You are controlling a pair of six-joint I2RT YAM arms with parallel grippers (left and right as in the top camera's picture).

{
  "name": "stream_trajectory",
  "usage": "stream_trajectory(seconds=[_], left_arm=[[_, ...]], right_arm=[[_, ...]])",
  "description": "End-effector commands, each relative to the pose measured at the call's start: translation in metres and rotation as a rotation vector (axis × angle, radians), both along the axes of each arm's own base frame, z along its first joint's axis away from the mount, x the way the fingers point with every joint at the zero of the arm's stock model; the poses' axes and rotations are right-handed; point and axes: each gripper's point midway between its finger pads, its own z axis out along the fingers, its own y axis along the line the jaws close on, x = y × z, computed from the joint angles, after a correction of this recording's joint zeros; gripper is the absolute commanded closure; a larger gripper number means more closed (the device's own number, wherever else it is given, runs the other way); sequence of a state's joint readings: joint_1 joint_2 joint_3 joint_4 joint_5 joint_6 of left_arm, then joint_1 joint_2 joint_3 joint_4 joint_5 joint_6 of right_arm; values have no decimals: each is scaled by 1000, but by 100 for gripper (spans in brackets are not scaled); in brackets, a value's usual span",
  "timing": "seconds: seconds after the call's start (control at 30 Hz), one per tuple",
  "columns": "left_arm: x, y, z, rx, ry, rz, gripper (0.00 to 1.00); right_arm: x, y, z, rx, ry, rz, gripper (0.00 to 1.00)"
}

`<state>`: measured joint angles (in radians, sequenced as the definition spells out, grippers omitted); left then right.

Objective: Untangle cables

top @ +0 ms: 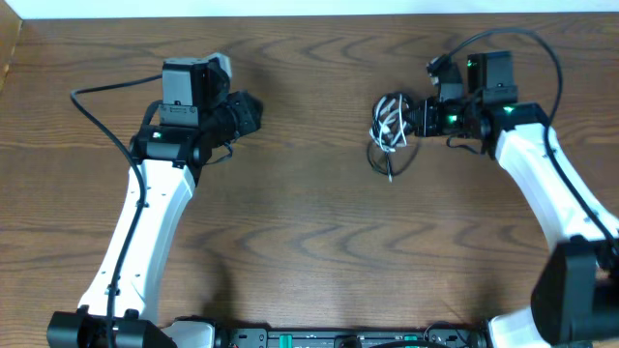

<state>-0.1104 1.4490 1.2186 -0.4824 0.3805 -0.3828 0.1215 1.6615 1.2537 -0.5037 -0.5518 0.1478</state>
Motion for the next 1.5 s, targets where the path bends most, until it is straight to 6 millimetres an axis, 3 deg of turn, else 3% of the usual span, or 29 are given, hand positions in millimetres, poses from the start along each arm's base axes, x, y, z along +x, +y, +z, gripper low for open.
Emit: stream_trajectory(seconds=[0.0,0.1,0.2,0.47,0.7,1.23,1.27,1.37,1.47], left_arm=[[-6,-40,23,-97,-74,-176,52],[-4,-57,31,-132,-114,-235,43],[-1,-69,30,-139,-128,-264,41],[-4,-108,-1,-152,-61,-354,32],[7,-148,-7,-204,-118,-434,31],[35,-196,-50,-220,-207,-508,32],[36,-199,-52,-219,-212,-511,37],[43,-196,-57,-186,-208,-451,89],[55,-183,-61,-182,-175,-322,92]], right_arm=[[-8,22,57,154,-119,129,99],[-14,28,74,231,-152,188,99],[-15,29,78,262,-148,196,99],[-14,26,81,280,-145,189,99],[-15,26,79,280,-135,188,99],[-17,26,77,280,-120,186,99],[-17,26,77,280,-119,186,99],[-17,24,74,270,-109,174,99],[-7,7,55,175,-53,38,97]])
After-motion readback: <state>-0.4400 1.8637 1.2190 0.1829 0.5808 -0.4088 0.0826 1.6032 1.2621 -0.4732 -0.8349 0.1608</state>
